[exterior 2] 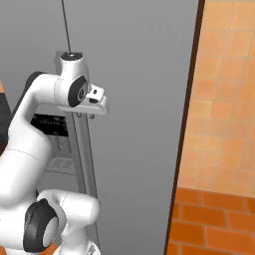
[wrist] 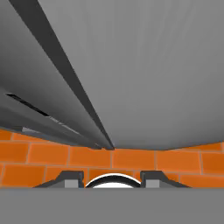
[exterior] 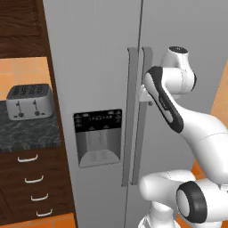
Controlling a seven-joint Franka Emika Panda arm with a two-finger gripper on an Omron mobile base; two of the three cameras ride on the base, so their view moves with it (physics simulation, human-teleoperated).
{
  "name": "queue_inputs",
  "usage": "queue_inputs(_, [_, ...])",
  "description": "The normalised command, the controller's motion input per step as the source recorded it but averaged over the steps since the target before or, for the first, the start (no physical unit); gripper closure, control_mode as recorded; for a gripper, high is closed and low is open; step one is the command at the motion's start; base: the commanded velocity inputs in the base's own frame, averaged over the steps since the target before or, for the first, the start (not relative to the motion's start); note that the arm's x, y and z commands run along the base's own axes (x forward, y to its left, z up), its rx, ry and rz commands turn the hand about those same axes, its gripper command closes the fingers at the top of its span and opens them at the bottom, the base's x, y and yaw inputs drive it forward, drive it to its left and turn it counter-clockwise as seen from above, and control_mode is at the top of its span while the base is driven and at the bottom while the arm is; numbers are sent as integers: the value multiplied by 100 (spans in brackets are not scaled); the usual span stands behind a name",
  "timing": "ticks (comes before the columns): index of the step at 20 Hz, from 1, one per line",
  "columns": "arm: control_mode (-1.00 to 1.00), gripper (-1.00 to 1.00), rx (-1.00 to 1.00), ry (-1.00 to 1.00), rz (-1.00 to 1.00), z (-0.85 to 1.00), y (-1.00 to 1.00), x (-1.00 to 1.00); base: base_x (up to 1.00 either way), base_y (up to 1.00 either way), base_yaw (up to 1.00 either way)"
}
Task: Take the strawberry from the fridge and place it on top of the pancake, located on the dining counter.
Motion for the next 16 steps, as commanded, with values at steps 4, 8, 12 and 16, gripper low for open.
queue_inputs(4, [100,-100,0,0,0,0,0,-3,-64,5,1])
queue_inputs(8, [100,-100,0,0,0,0,0,0,-70,29,0])
queue_inputs(12, [100,-100,0,0,0,0,0,0,-32,24,0])
queue_inputs(16, [100,-100,0,0,0,0,0,0,0,36,0])
